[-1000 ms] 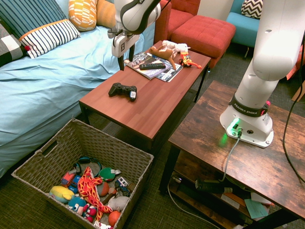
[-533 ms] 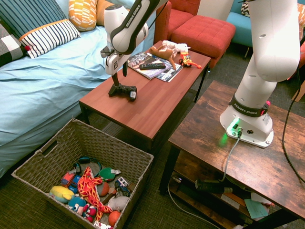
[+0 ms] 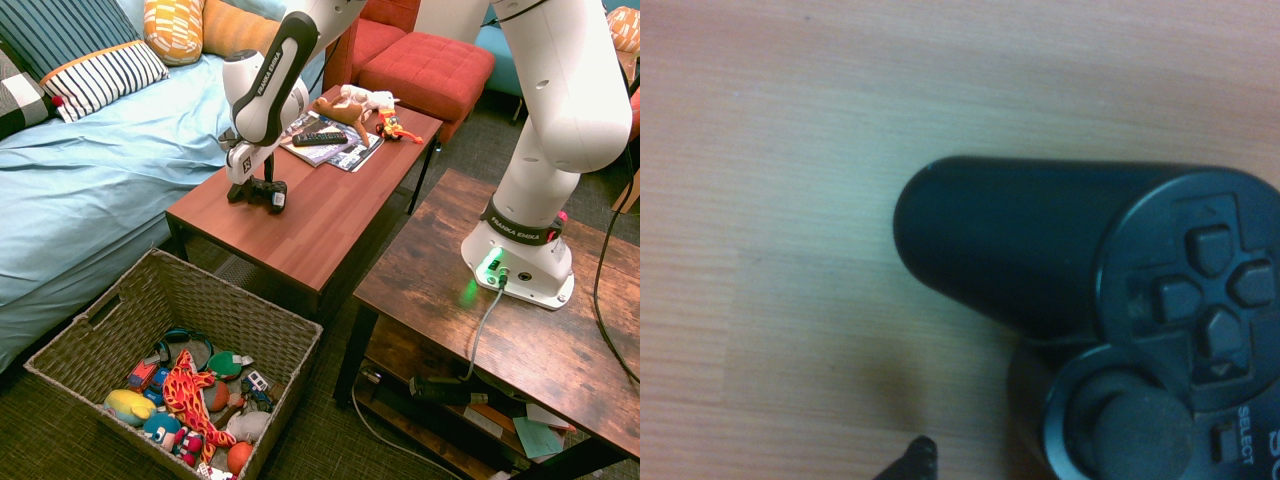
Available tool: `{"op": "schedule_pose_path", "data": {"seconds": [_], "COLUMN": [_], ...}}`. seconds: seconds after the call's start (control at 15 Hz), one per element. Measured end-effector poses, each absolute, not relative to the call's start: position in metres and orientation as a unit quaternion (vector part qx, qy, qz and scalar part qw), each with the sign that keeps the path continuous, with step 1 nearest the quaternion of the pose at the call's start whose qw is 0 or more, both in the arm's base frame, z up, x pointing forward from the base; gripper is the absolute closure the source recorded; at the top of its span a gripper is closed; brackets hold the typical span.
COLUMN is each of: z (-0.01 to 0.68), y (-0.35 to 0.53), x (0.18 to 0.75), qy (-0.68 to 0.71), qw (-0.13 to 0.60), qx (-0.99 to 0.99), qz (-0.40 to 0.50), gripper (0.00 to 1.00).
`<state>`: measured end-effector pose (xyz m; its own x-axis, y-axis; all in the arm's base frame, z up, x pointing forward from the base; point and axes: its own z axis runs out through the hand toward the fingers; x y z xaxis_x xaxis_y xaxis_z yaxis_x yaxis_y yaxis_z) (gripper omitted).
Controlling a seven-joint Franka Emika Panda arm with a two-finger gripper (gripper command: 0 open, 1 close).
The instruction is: Put the gamepad in the basket
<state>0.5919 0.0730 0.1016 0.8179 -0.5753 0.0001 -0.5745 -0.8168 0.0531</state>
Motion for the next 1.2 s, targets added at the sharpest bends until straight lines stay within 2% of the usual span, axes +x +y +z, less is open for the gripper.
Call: {"op": "schedule_pose_path", "data": {"seconds": [0.93, 1.2], "z": [0.092, 0.125], "y": [0.064, 0.068], "x": [0.595, 0.603], "qy": [-0.327, -0.33], "qw": [0.012, -0.003], "qx": [0.945, 0.944], "qz": [-0.013, 0.007], "gripper": [1.0, 1.0]}}
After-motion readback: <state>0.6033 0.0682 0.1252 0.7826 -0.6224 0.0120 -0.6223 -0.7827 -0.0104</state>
